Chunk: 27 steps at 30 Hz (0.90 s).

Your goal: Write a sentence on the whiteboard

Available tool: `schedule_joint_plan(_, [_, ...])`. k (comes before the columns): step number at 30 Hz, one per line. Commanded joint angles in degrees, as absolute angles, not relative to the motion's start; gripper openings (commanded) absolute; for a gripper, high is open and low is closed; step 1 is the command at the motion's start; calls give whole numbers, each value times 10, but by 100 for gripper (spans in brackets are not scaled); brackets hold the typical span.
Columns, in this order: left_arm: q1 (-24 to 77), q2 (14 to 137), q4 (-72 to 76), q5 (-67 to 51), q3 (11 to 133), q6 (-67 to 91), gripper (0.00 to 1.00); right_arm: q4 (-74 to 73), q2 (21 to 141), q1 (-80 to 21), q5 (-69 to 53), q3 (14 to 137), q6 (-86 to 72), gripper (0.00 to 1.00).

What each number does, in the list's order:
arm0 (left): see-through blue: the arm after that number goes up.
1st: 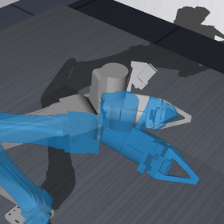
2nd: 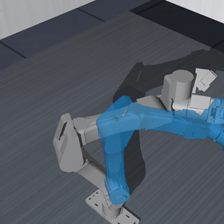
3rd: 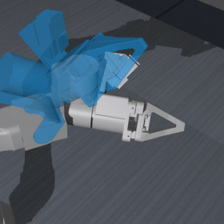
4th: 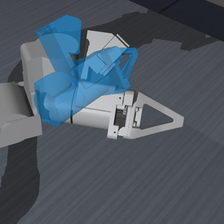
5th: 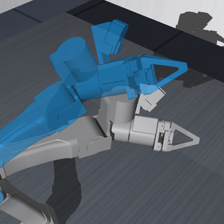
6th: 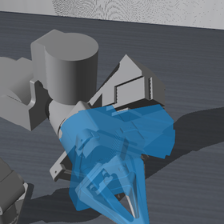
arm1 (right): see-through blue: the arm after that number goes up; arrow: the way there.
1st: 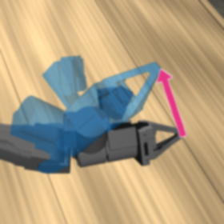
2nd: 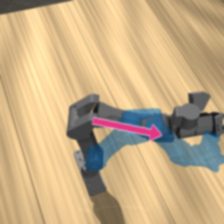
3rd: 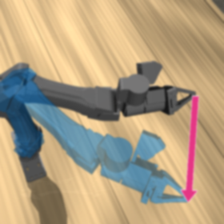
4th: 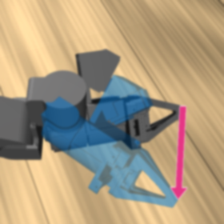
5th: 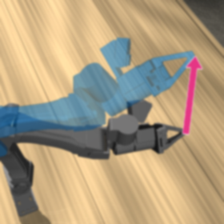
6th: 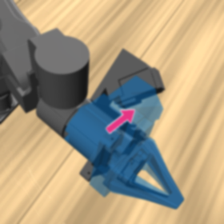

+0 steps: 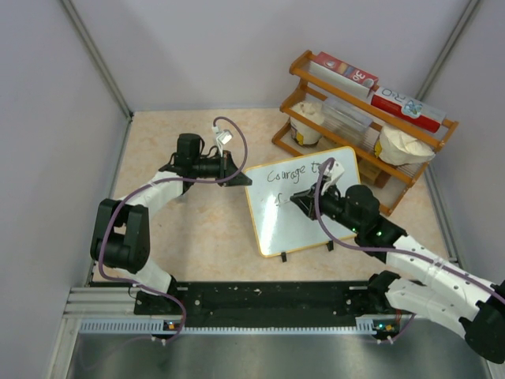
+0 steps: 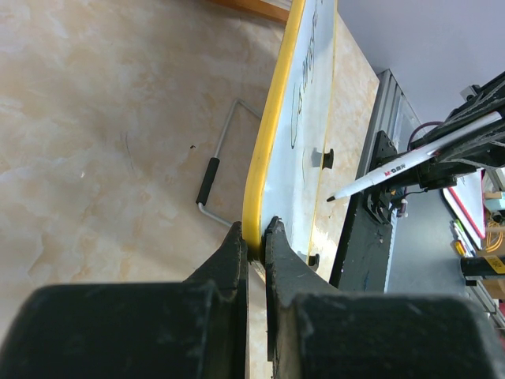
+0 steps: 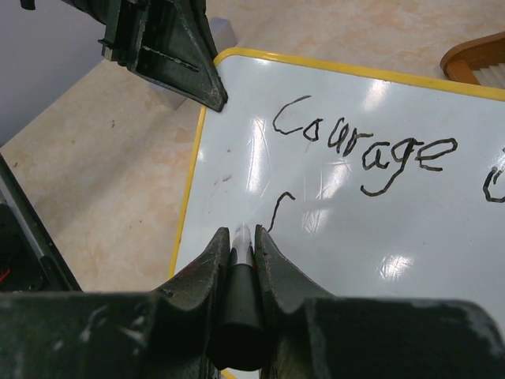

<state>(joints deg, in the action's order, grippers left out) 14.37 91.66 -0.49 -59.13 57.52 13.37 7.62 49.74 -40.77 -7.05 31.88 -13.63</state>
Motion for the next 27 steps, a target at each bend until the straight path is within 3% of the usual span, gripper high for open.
schedule_joint_plan(1, [174, 938, -29, -537, 550, 25, 0, 119, 504, -414, -63, 340, -139, 0])
schedule_joint_plan(27, [174, 937, -29, -539, 549, 24, 0, 73, 549, -414, 54, 366, -113, 0])
